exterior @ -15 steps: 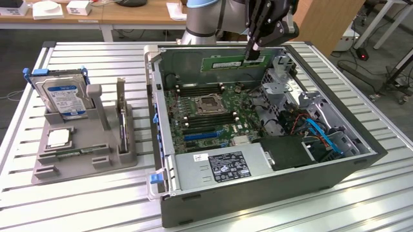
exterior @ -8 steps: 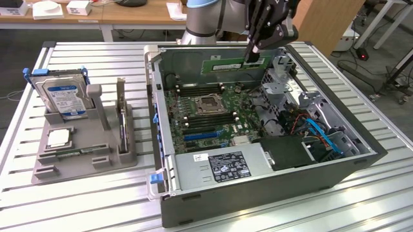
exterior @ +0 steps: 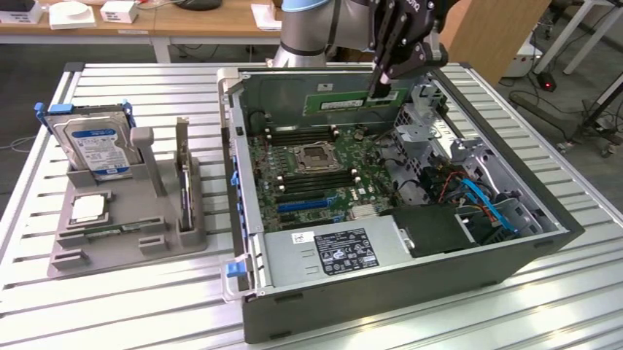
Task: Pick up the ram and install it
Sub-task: 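Pick up the ram and move it above insertion slot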
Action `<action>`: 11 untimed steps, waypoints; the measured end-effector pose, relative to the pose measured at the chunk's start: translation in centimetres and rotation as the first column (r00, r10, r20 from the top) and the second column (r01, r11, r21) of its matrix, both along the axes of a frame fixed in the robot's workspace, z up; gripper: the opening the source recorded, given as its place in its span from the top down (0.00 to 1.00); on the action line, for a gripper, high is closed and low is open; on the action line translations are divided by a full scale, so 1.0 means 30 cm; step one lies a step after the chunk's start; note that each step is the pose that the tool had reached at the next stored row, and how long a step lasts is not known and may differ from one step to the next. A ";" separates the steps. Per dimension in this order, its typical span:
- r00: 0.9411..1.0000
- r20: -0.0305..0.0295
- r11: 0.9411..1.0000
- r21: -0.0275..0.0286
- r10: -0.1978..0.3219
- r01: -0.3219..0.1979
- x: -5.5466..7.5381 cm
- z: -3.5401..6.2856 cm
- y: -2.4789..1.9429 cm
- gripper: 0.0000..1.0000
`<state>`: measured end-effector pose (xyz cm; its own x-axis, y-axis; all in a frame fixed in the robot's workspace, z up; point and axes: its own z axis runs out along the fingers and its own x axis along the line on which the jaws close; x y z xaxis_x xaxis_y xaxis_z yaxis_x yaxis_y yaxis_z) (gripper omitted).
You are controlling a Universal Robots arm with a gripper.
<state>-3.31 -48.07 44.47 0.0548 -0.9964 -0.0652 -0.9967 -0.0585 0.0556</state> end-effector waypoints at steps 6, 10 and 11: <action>1.000 0.000 1.000 0.000 0.000 0.000 0.001 -0.014 0.000 0.89; 1.000 0.000 1.000 0.000 0.000 0.000 0.002 -0.027 0.000 0.89; 1.000 0.000 1.000 0.000 0.000 0.000 0.002 -0.029 0.000 0.89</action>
